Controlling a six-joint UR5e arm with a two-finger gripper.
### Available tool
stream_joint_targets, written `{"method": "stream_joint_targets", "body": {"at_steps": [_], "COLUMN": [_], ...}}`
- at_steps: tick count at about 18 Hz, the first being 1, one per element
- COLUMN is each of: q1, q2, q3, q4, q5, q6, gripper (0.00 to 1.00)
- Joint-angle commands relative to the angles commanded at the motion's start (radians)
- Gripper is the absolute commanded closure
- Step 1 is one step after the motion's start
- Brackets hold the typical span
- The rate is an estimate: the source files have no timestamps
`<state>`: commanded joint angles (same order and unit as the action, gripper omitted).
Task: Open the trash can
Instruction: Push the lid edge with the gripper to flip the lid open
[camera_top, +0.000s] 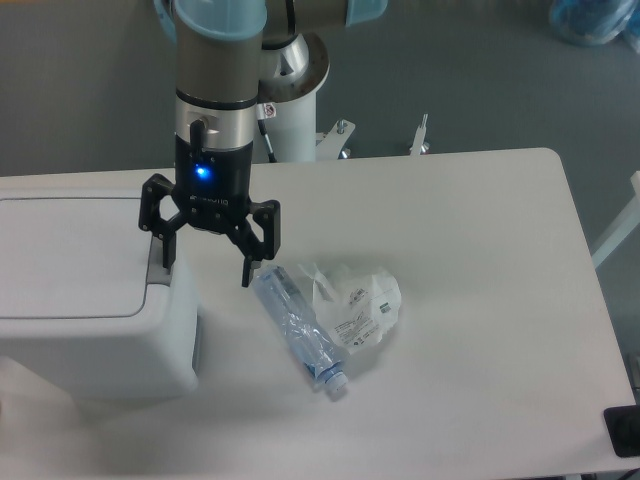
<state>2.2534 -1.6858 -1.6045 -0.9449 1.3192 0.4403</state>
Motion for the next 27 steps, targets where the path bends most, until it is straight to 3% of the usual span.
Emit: {"method": "stream_joint_targets", "body": {"at_steps": [12,22,27], "q1": [0.0,0.002,0.003], "q2": [0.002,-0.021,-0.034], "q3": [-0.005,0.124,0.129], "q4": [0.003,0.003,0.0], "q5": [0.0,0.008,0.187], "q6": [-0.003,0.043,0.138], "gripper": [0.0,0.0,0.0]}}
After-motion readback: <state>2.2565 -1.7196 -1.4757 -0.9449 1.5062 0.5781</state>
